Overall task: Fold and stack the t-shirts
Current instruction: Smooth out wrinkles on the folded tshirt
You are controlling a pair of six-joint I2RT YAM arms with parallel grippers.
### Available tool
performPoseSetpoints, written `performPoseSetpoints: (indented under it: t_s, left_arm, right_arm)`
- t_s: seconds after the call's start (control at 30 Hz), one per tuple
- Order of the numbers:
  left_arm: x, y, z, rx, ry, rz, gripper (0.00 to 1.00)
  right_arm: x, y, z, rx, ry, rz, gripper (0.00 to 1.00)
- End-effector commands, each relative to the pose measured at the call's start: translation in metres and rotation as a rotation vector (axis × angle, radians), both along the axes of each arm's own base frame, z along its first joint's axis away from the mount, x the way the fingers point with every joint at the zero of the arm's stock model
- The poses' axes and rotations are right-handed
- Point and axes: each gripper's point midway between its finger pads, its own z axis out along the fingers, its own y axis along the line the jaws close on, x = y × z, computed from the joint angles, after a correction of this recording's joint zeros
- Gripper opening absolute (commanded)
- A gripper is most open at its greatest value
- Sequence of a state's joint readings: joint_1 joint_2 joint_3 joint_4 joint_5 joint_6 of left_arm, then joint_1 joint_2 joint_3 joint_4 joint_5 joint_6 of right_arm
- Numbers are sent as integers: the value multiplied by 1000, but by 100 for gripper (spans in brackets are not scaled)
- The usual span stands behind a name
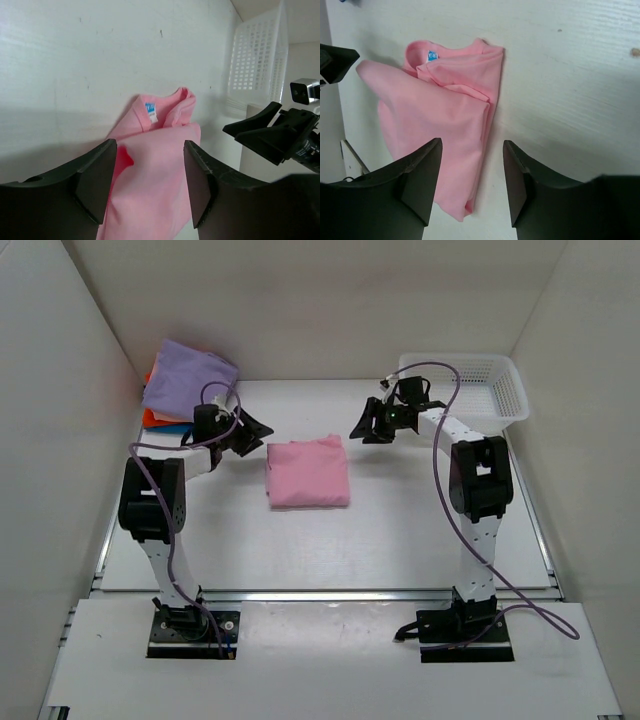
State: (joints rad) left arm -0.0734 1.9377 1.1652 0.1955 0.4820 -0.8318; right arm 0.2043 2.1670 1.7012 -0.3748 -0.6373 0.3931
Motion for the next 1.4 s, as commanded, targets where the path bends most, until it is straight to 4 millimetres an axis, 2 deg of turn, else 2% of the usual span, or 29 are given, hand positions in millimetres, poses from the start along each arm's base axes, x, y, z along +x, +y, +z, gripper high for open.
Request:
performPoseSetpoints:
  t_s: [0.0,0.03,0.07,0.23,0.33,0.4,0.57,0.67,0.73,0.77,0.8,0.83,0.87,0.9,0.93,0.97,1.0,1.07,1.1,1.13,1.17,1.2,1.27,1.3,1.33,1.37]
  left_arm:
    - [-14,-11,41,-58,-133,-35,68]
    - [-22,-5,30,-26,-125,-17,69]
    - [-34,-7,24,-20,-115,-15,68]
    - [-50,-4,9,2,-119,-23,69]
    - [-50,-13,8,-32,-122,-51,68]
    - [-46,-15,4,-40,-120,-36,67]
    - [-30,-17,2,-50,-122,-18,67]
    - [-22,-20,4,-57,-122,-26,63]
    - [-14,-20,2,-63,-123,-25,55]
    - [-12,-22,1,-66,-118,-23,47]
    - [-9,-23,4,-73,-126,-28,43]
    - [-9,-24,-1,-81,-118,-25,28]
    - [-6,-24,3,-98,-120,-26,8]
    - [-4,-23,7,-110,-132,-29,0]
    - [-5,-26,9,-120,-133,-32,0]
    - [-10,-26,6,-127,-118,-42,0]
    - [-13,-28,9,-139,-121,-56,0]
    - [-26,-29,13,-142,-116,-67,0]
    - [-29,-29,25,-144,-140,-77,0]
    - [-37,-27,23,-137,-131,-79,0]
    - [-48,-28,24,-134,-121,-88,0]
    - [-55,-28,35,-127,-153,-105,0]
    - [-80,-27,27,-102,-119,-127,0]
    - [-85,-24,34,-79,-139,-131,0]
    - [-96,-25,35,-65,-143,-137,0]
    - [-105,-23,23,-39,-121,-132,0]
  right_arm:
    - [-6,6,26,-15,-114,20,50]
    - [-10,5,23,-15,-114,22,50]
    - [-12,5,20,-15,-105,25,51]
    - [-15,9,-3,28,-69,51,48]
    - [-14,16,-12,50,-72,82,47]
    - [-11,19,-25,61,-47,82,46]
    - [0,26,-39,71,-18,97,46]
    - [7,32,-38,80,-31,115,45]
    - [12,34,-42,75,-32,114,45]
    - [12,38,-41,82,-40,127,42]
    - [14,39,-39,89,-43,126,34]
    - [15,40,-42,92,-39,132,23]
    - [15,45,-36,101,-55,143,0]
    - [15,45,-35,99,-56,146,0]
    - [12,45,-35,93,-47,147,0]
    - [12,45,-26,97,-61,150,0]
    - [7,47,-27,87,-60,159,0]
    - [0,42,-10,83,-85,153,0]
    - [-11,41,-4,85,-85,151,0]
    - [-13,39,3,84,-98,144,0]
    - [-25,40,12,91,-113,154,0]
    - [-39,39,18,97,-115,155,0]
    - [-60,36,23,98,-121,153,0]
    - [-74,35,23,90,-118,146,0]
    - [-79,30,24,75,-137,127,0]
    - [-83,30,19,72,-129,127,5]
